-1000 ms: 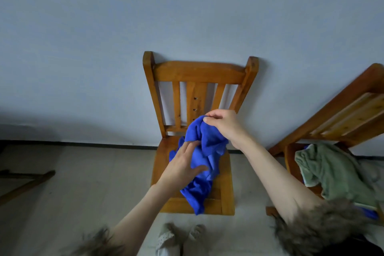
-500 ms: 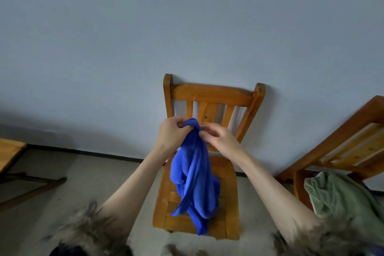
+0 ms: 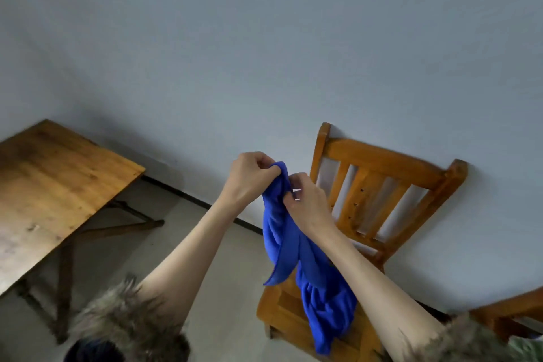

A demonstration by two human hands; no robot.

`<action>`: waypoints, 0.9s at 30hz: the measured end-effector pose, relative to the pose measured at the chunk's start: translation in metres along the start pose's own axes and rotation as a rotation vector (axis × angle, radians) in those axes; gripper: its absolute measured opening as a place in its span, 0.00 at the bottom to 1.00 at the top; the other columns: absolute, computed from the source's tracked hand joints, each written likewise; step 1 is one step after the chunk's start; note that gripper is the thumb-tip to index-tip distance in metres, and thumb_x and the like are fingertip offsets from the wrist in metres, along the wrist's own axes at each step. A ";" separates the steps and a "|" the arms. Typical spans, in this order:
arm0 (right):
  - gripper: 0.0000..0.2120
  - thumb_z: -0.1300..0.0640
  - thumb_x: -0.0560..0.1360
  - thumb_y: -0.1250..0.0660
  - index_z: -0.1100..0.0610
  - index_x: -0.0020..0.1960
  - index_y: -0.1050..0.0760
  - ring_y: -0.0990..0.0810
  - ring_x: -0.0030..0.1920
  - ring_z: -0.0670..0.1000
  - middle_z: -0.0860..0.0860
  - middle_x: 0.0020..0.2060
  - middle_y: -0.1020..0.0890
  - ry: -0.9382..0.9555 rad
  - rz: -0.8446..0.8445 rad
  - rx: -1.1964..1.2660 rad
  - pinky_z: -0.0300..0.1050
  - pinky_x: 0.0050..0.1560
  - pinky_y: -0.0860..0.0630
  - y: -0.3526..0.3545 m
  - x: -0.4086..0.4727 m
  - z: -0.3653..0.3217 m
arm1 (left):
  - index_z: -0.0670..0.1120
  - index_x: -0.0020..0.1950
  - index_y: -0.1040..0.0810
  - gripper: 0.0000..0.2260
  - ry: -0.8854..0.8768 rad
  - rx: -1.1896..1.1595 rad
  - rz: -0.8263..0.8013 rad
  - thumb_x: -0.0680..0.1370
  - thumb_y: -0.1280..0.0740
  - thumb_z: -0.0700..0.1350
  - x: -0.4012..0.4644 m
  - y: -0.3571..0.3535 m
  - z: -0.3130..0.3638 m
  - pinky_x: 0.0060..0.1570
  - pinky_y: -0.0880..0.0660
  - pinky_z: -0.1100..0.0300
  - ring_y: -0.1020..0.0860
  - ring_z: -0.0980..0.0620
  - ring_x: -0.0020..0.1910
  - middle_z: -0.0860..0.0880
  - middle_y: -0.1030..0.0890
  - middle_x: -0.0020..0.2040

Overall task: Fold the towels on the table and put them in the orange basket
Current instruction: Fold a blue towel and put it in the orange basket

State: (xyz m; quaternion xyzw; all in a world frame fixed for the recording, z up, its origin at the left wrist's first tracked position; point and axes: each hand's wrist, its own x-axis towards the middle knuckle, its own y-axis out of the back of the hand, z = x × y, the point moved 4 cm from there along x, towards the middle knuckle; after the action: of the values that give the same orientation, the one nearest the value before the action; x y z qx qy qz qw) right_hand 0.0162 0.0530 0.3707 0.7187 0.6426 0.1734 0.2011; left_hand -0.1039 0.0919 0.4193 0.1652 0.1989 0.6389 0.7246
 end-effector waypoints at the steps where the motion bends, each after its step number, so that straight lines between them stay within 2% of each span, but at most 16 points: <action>1: 0.06 0.62 0.76 0.42 0.55 0.51 0.29 0.25 0.40 0.46 0.47 0.41 0.24 0.014 0.026 -0.012 0.30 0.34 0.31 -0.008 0.001 -0.008 | 0.46 0.41 0.21 0.04 0.008 0.007 0.018 0.73 0.35 0.40 -0.005 0.019 -0.006 0.40 0.24 0.62 0.21 0.53 0.42 0.50 0.18 0.40; 3: 0.05 0.63 0.75 0.42 0.55 0.47 0.29 0.27 0.37 0.45 0.47 0.38 0.24 0.088 0.056 -0.077 0.30 0.32 0.33 -0.023 0.005 -0.027 | 0.45 0.43 0.19 0.05 0.024 0.019 0.065 0.73 0.35 0.40 -0.013 0.060 -0.018 0.40 0.24 0.62 0.21 0.54 0.42 0.49 0.17 0.40; 6: 0.05 0.63 0.75 0.41 0.57 0.46 0.27 0.28 0.40 0.48 0.49 0.43 0.26 0.214 0.035 -0.235 0.36 0.38 0.35 -0.057 0.015 -0.062 | 0.46 0.44 0.18 0.05 0.044 0.040 0.088 0.73 0.34 0.41 -0.028 0.122 -0.041 0.41 0.23 0.62 0.20 0.54 0.43 0.50 0.17 0.41; 10: 0.09 0.64 0.76 0.46 0.62 0.51 0.27 0.28 0.45 0.53 0.52 0.48 0.30 0.233 -0.074 -0.419 0.42 0.42 0.34 -0.123 0.025 -0.108 | 0.47 0.39 0.19 0.04 0.033 0.096 0.211 0.73 0.30 0.46 -0.060 0.209 -0.081 0.31 0.30 0.71 0.23 0.58 0.36 0.52 0.19 0.36; 14: 0.08 0.65 0.76 0.48 0.63 0.50 0.30 0.28 0.43 0.57 0.57 0.50 0.28 0.246 -0.115 -0.523 0.47 0.40 0.32 -0.191 0.022 -0.143 | 0.50 0.33 0.23 0.09 0.053 0.100 0.332 0.72 0.28 0.49 -0.096 0.283 -0.122 0.28 0.33 0.72 0.25 0.61 0.32 0.56 0.22 0.31; 18: 0.08 0.64 0.77 0.47 0.64 0.52 0.31 0.26 0.48 0.64 0.61 0.53 0.27 0.279 -0.072 -0.415 0.52 0.46 0.31 -0.264 0.021 -0.185 | 0.49 0.36 0.22 0.08 0.109 0.124 0.305 0.74 0.30 0.48 -0.127 0.347 -0.166 0.32 0.33 0.68 0.27 0.59 0.33 0.54 0.23 0.33; 21: 0.11 0.64 0.78 0.48 0.64 0.57 0.30 0.26 0.52 0.62 0.61 0.56 0.26 0.218 -0.042 -0.216 0.48 0.48 0.33 -0.310 0.023 -0.210 | 0.49 0.40 0.20 0.06 0.133 0.101 0.292 0.77 0.34 0.45 -0.149 0.389 -0.197 0.34 0.32 0.70 0.28 0.62 0.32 0.55 0.23 0.34; 23: 0.12 0.64 0.78 0.49 0.62 0.57 0.30 0.27 0.50 0.58 0.58 0.55 0.24 0.129 -0.064 -0.069 0.43 0.46 0.35 -0.337 0.028 -0.223 | 0.50 0.39 0.20 0.06 0.168 0.122 0.356 0.76 0.33 0.46 -0.159 0.415 -0.218 0.31 0.34 0.72 0.29 0.61 0.31 0.56 0.25 0.32; 25: 0.14 0.64 0.78 0.50 0.61 0.57 0.29 0.29 0.46 0.54 0.56 0.53 0.23 0.072 -0.115 -0.023 0.42 0.44 0.35 -0.359 0.035 -0.233 | 0.51 0.35 0.22 0.08 0.199 0.182 0.451 0.75 0.31 0.47 -0.163 0.437 -0.237 0.29 0.34 0.72 0.29 0.59 0.31 0.56 0.26 0.31; 27: 0.14 0.63 0.79 0.49 0.62 0.57 0.27 0.28 0.45 0.53 0.57 0.50 0.21 0.147 -0.149 -0.077 0.42 0.43 0.34 -0.381 0.045 -0.244 | 0.52 0.33 0.24 0.10 0.230 0.218 0.536 0.74 0.30 0.47 -0.164 0.457 -0.255 0.30 0.34 0.72 0.29 0.58 0.33 0.56 0.25 0.32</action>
State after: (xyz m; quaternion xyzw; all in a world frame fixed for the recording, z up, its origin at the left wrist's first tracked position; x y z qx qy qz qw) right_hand -0.4283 0.1491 0.3845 0.6459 0.7002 0.2347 0.1934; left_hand -0.6413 -0.0155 0.4370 0.2153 0.2962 0.7966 0.4810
